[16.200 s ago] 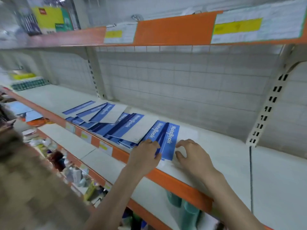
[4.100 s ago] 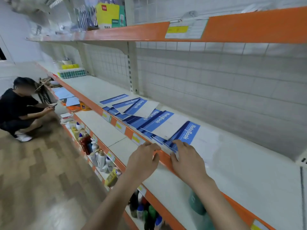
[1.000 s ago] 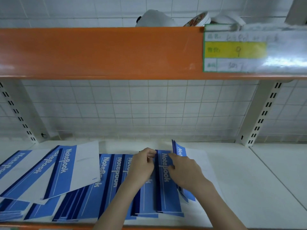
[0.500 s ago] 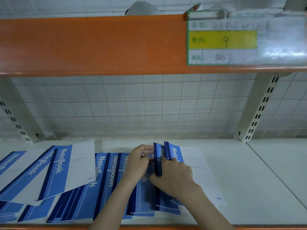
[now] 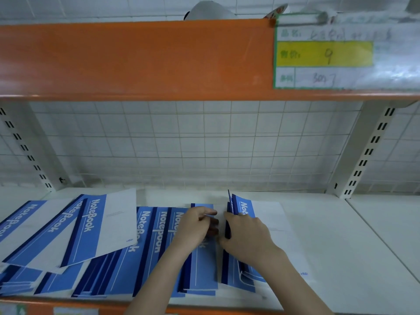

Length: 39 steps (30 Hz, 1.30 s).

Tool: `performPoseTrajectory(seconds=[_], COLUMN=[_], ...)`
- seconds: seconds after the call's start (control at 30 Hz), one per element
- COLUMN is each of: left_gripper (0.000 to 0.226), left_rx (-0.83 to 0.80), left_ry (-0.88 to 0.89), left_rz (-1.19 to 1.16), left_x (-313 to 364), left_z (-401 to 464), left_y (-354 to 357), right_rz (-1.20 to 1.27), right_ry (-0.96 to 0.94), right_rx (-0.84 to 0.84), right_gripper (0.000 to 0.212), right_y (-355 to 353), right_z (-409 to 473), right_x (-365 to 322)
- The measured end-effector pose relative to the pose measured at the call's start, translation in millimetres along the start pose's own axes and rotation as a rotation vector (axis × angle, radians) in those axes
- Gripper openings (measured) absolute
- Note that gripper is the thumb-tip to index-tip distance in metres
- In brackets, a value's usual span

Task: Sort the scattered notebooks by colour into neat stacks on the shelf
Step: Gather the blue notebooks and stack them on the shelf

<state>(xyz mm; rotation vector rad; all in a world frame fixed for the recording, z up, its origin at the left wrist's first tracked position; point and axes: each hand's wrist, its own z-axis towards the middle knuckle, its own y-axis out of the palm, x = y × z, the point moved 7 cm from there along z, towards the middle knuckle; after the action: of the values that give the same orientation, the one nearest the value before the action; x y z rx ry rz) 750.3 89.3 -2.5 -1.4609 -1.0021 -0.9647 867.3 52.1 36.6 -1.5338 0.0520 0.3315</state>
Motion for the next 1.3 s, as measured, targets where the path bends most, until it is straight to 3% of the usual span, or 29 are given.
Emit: performPoseTrajectory(seconds=[0.17, 0.37, 0.5, 0.67, 0.73, 0.87, 1.03, 1.1, 1.2, 1.23, 1.3], left_gripper=[0.033, 0.028, 0.036, 0.055, 0.054, 0.036, 0.013, 0.019, 0.019, 0.018, 0.017], left_rx=[-0.045, -0.072, -0.031, -0.186, -0.229, -0.082, 0.029, 0.088, 0.15, 0.164, 0.178], left_ry=[-0.011, 0.012, -0.004, -0.149, -0.224, -0.26, -0.109, -0.066, 0.042, 0.098, 0.241], left_rz=[-0.03, -0.025, -0.097, -0.325, -0.463, -0.369, -0.259, -0.37, -0.498, -0.516, -0.527], left_x=[-0.7, 0.5, 0.0, 0.2, 0.3, -10.3, -2.7, 1.7, 12.8, 20.6, 40.4], left_z=[-0.6, -1.9, -6.1, -8.2, -10.5, -8.6, -7.4, -7.7, -9.8, -11.7, -17.3], left_y=[7.4, 9.1, 6.7, 15.1, 16.9, 1.3, -7.0, -13.6, -31.8, -38.3, -49.3], right_rz=[-0.038, -0.027, -0.006, 0.234, 0.342, 0.49, 0.673, 0.657, 0.717, 0.807, 1.036], right_ry=[0.045, 0.033, 0.001, -0.105, -0.127, -0.14, -0.01, 0.076, 0.164, 0.19, 0.167], right_rx=[-0.023, -0.001, -0.025, 0.051, 0.105, 0.032, 0.111, 0.245, 0.388, 0.404, 0.408], right_gripper=[0.04, 0.034, 0.035, 0.044, 0.035, 0.028, 0.004, 0.013, 0.053, 0.057, 0.034], right_y=[5.0, 0.8, -4.5, -16.1, -18.6, -9.9, -10.8, -18.5, -32.1, -34.9, -39.0], right_z=[1.0, -0.7, -4.1, -10.0, -9.3, -6.9, 1.1, 2.0, 2.5, 3.7, 7.0], right_x=[-1.5, -4.1, -10.8, -33.2, -37.0, -31.9, 2.8, 22.5, 44.6, 48.7, 46.5])
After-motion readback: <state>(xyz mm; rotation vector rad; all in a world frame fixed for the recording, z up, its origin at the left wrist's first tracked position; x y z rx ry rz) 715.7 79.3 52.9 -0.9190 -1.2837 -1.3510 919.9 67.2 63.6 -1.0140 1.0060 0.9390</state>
